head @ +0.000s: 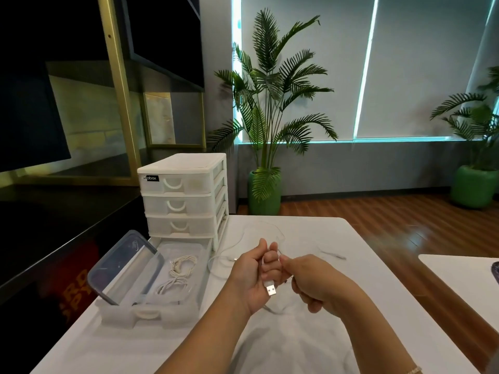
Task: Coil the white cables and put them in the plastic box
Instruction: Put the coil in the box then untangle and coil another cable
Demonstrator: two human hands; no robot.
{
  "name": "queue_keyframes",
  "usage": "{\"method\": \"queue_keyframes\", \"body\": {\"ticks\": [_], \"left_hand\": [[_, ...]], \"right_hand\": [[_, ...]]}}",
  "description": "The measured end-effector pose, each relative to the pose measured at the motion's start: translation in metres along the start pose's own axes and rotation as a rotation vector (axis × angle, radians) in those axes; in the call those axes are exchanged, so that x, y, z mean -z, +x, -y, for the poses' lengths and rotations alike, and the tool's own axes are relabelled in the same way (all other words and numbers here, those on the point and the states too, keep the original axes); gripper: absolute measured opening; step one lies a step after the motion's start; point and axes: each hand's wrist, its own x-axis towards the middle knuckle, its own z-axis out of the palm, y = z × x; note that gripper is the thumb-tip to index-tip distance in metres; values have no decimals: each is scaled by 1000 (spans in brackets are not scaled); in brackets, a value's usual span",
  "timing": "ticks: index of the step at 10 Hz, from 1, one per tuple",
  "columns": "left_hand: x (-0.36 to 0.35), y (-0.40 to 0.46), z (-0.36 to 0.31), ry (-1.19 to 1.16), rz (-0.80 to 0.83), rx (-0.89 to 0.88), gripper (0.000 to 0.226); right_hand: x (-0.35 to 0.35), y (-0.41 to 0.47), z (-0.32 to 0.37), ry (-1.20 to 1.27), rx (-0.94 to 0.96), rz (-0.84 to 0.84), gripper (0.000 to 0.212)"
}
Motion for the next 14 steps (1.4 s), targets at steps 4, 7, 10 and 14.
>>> {"method": "queue_keyframes", "body": {"ticks": [4, 7, 10, 14], "left_hand": [[17, 9, -2, 115, -40, -47, 32], [24, 5, -6, 382, -79, -224, 27], [17, 1, 12, 1127, -41, -424, 27], [12, -8, 8, 955, 37, -262, 50]], "right_hand": [[-7, 3, -5, -468, 9, 43, 34], [-6, -7, -2, -582, 318, 22, 32], [2, -9, -8, -278, 421, -80, 17], [2, 7, -20, -86, 510, -402, 10]]}}
